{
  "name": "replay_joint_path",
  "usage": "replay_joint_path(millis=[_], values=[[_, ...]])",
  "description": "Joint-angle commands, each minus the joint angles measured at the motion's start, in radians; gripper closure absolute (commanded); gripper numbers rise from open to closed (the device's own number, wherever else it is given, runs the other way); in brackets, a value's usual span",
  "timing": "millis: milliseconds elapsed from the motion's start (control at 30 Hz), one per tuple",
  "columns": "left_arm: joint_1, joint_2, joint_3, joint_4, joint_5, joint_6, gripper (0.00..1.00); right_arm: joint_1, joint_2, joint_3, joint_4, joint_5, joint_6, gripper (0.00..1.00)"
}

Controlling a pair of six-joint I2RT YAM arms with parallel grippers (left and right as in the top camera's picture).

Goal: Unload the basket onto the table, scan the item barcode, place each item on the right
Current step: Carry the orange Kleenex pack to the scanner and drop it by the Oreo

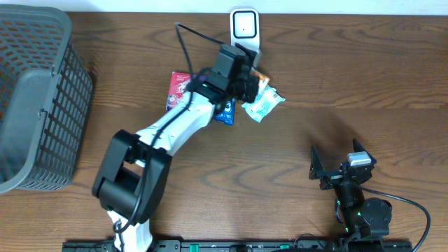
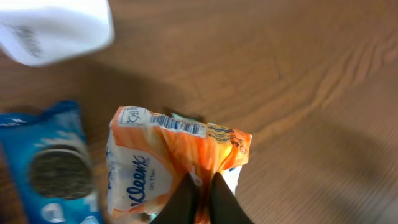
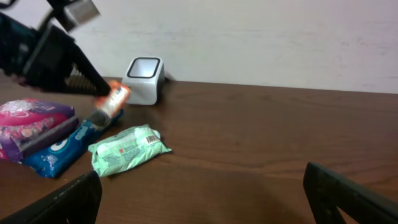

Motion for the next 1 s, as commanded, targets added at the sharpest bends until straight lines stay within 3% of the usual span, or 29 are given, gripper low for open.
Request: replay_joint_path(millis=[0,100,133,500,667,767,967], values=[[-0.026,0.002,-0.003,-0.004,-0.008,0.016,0.59,0.013,-0.005,0.0,-0.003,-0.009,-0.004,0.01],[-0.033,0.002,-0.003,-0.009,-0.008,0.016,0.28,0.013,-0.005,0.0,-0.003,-0.009,-0.004,0.01],[-0.033,0.001,-0.003,-0.009,-0.008,0.016,0.23,0.013,-0.005,0.0,-0.003,-0.009,-0.004,0.01],[0.08,-0.219,-0.003,-0.122,-0.01,0.016,0.21,0.013,-0.005,0.0,-0.003,-0.009,-0.004,0.01],[0.223,-0.374,-0.003,-0.272,-0.156,0.016,0.02,0.013,-0.005,0.0,-0.003,-0.009,-0.004,0.01],[0.319,-0.432,-0.003,-0.356,-0.233,0.016,0.02,0.013,-0.005,0.0,-0.003,-0.009,-0.004,0.01],[0.481,-0.443,-0.003,-0.431,-0.236,0.016,0.02,0.013,-0.005,0.0,-0.003,-0.009,-0.004,0.01]])
